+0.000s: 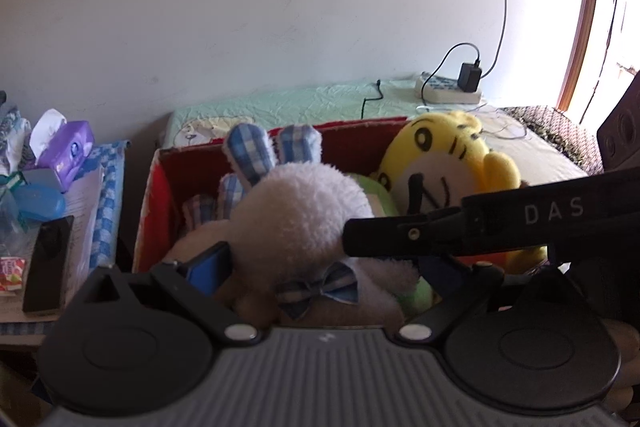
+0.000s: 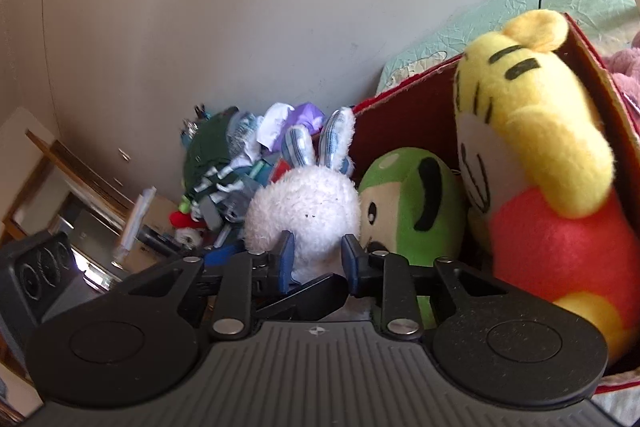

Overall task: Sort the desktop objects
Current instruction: 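Lower the white bunny into the red box beside the green plush, then open the right gripper and withdraw it from the white bunny, then move the right gripper to the pink teddy bear on the bed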

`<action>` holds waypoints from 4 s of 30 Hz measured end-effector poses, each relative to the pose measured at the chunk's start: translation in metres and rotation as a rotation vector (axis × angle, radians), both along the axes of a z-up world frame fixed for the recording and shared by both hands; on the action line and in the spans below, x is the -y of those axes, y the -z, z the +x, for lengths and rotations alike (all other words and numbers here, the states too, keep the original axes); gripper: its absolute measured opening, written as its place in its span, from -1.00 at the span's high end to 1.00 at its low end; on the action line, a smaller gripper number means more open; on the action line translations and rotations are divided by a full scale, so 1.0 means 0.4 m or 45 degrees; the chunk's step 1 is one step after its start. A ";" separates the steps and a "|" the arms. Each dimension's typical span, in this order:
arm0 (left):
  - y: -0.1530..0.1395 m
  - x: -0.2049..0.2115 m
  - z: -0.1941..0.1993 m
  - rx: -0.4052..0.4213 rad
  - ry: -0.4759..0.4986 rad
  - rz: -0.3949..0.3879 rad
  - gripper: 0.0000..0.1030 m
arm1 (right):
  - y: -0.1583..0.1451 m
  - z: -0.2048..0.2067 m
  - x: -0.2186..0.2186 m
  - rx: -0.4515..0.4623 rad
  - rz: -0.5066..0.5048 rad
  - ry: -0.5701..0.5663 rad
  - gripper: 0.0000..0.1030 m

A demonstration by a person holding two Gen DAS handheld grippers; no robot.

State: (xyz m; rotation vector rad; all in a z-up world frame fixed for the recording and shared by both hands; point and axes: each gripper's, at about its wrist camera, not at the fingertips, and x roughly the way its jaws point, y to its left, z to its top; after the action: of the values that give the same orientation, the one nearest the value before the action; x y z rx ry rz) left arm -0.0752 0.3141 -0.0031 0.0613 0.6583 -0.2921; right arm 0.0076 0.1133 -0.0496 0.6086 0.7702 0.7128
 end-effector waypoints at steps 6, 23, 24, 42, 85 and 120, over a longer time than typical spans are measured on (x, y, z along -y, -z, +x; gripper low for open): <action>0.015 -0.015 0.010 -0.019 -0.018 -0.018 -0.93 | 0.019 0.003 -0.001 -0.028 0.026 0.006 0.40; 0.018 0.022 0.012 -0.044 -0.087 0.083 -0.94 | -0.016 -0.066 0.021 0.081 -0.106 0.102 0.23; 0.018 0.025 0.013 -0.054 -0.093 0.085 -0.94 | -0.016 -0.070 0.021 0.088 -0.116 0.112 0.24; 0.008 0.070 -0.007 -0.128 -0.211 0.159 -0.97 | -0.032 -0.125 0.039 0.175 -0.185 0.185 0.24; -0.103 0.256 -0.066 -0.109 -0.522 0.363 -0.99 | -0.070 -0.133 0.241 0.210 0.114 -0.008 0.17; -0.058 0.741 -0.008 -0.170 -0.292 0.316 -0.99 | 0.074 -0.082 0.730 -0.125 0.213 0.200 0.14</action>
State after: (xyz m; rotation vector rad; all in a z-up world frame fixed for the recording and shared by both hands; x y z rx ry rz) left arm -0.0782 0.0179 0.0200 0.2035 0.8240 0.0078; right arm -0.0252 -0.1788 -0.0791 0.8520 0.7487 0.6092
